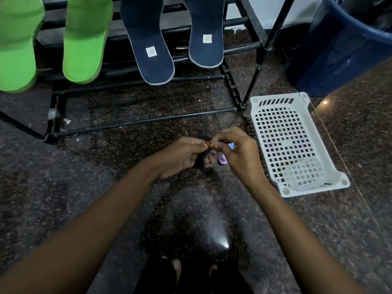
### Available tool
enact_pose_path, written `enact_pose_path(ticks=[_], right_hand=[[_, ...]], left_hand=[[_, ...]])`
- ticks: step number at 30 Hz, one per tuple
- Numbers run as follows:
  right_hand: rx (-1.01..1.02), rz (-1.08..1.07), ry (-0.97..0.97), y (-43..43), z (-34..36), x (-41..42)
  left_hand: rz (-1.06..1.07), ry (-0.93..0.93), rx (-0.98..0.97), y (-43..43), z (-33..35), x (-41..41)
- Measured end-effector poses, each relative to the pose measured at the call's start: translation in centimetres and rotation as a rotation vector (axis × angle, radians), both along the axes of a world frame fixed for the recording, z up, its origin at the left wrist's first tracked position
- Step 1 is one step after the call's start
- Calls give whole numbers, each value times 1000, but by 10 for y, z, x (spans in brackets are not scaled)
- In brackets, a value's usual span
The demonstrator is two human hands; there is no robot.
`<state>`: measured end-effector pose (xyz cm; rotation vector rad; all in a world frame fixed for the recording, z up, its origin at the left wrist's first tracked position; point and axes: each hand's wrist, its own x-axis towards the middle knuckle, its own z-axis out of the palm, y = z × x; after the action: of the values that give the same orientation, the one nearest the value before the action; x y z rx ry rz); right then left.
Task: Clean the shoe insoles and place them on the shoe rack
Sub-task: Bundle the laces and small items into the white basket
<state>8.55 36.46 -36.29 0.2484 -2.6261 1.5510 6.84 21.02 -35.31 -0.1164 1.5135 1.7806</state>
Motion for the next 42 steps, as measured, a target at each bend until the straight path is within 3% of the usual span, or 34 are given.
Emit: enact_pose_path(ticks=[7,13,20,27,31,36,42], right_hand=[[-256,120,-254,0,5,2],[-132,30,-158,-3,1,-3],[-97,-84,-48,-12,0,0],[-175,-168,-149,-11,1,5],[-117,-111,-177,-2,3,3],[-193,-115,-230,9,0,-3],[-335,-182,-320,-1,-8,7]], left_hand=[[-37,-18,34,4,3,1],[-5,156,-107,7,-1,4],[174,108,-147,16,-1,3],[-6,507,-492,8,-11,1],[-185,659,-598,6,-13,0],[-315,639,-505,2,-13,-2],[-89,538,-301,6,-12,2]])
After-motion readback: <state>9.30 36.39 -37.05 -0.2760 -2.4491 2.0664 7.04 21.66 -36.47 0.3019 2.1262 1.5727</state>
